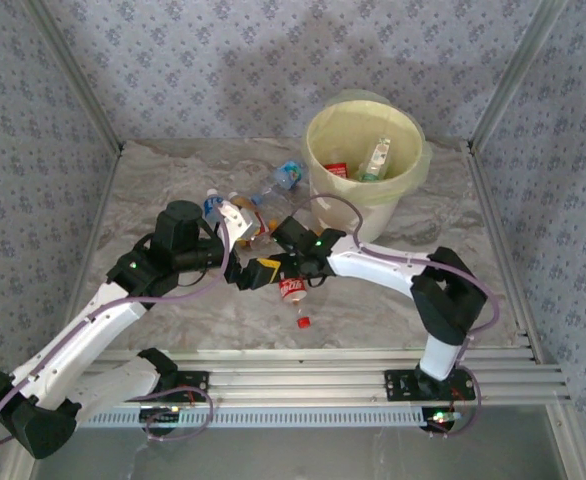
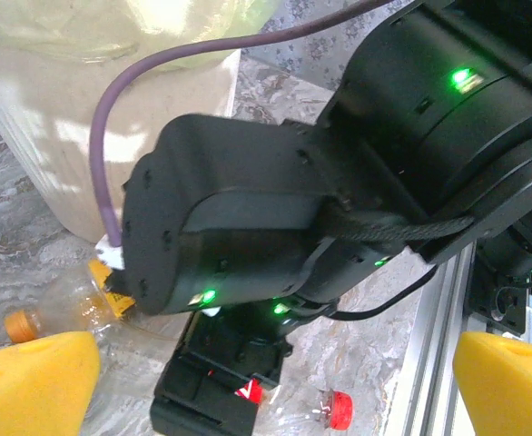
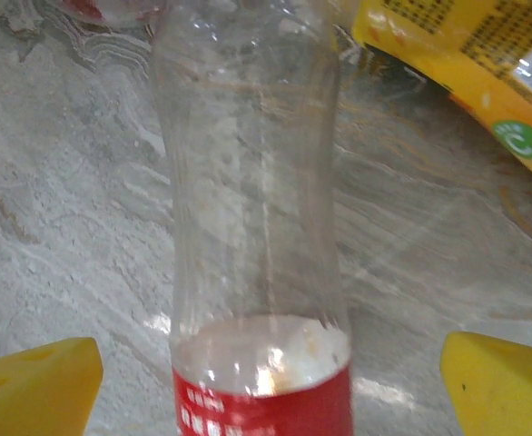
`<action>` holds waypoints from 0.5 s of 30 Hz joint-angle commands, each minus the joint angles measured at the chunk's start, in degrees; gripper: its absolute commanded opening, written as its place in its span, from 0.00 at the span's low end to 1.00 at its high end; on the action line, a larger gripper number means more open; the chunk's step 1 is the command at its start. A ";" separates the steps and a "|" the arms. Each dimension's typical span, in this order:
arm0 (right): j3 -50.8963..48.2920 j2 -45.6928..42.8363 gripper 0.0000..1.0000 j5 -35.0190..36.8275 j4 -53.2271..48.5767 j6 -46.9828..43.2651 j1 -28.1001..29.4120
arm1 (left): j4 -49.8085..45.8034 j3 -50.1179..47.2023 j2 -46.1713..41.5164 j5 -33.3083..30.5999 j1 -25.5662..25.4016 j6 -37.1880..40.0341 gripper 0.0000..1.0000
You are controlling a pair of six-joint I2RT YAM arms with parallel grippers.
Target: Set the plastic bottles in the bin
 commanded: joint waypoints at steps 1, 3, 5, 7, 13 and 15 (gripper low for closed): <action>3.38 2.93 0.96 -0.09 0.61 -0.34 0.07 | -0.02 2.28 -0.07 1.54 -0.36 0.52 1.00; 4.07 4.58 0.95 -0.42 0.47 -0.53 -0.09 | -0.12 2.24 -0.09 1.41 -0.30 0.60 1.00; 4.52 5.75 0.94 -0.50 0.63 -0.61 -0.21 | -0.10 2.24 -0.05 1.37 -0.37 0.61 1.00; 4.73 6.72 0.93 -0.62 0.90 -0.69 -0.42 | -0.20 2.24 -0.03 1.37 -0.36 0.61 1.00; 5.19 8.82 0.89 -0.54 1.10 -1.15 -0.91 | -0.20 2.24 0.19 1.40 -0.37 0.63 1.00; 5.44 9.38 0.88 -0.34 0.90 -1.17 -0.90 | -0.21 2.24 0.16 1.37 -0.31 0.65 1.00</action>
